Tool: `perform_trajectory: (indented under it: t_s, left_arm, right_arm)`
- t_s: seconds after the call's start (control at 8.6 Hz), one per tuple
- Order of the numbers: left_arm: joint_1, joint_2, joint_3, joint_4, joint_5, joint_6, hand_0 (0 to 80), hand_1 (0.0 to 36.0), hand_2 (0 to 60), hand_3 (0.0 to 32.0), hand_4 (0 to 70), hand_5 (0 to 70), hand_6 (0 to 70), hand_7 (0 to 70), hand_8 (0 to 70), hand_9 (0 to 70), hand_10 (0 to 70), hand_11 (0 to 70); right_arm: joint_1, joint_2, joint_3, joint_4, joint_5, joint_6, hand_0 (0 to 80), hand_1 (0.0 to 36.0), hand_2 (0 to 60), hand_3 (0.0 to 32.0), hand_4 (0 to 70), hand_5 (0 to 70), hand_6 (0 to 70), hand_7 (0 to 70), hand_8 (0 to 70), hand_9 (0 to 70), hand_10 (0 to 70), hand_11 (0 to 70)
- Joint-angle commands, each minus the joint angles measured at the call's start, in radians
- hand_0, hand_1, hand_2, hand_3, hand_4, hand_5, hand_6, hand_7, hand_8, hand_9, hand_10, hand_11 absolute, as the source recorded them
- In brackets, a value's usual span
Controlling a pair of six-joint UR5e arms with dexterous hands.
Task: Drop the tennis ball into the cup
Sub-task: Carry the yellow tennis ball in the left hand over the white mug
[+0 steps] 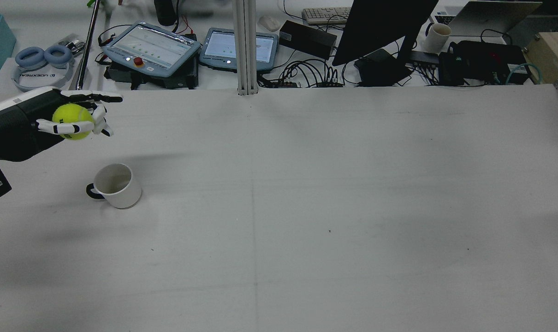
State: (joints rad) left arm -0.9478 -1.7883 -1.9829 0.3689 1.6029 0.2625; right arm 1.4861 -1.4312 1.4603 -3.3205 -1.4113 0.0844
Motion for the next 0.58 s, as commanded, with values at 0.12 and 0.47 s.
perform_trajectory:
  t_s: [0.12, 0.47]
  left_arm:
    - [0.080, -0.022, 0.021, 0.007, -0.034, 0.041, 45.7, 22.0, 60.0, 0.0, 32.5, 12.3, 43.8, 70.0, 40.6, 60.0, 24.9, 36.9]
    - [0.131, -0.049, 0.070, -0.011, -0.083, 0.058, 43.3, 20.7, 60.0, 0.0, 31.8, 13.3, 51.2, 70.0, 41.0, 58.1, 23.2, 34.3]
  right_arm:
    - [0.000, 0.000, 0.000, -0.001, 0.000, 0.000, 0.0, 0.0, 0.0, 0.0, 0.0, 0.0, 0.0, 0.0, 0.0, 0.0, 0.0, 0.0]
    - [0.000, 0.000, 0.000, -0.001, 0.000, 0.000, 0.0, 0.0, 0.0, 0.0, 0.0, 0.0, 0.0, 0.0, 0.0, 0.0, 0.0, 0.0]
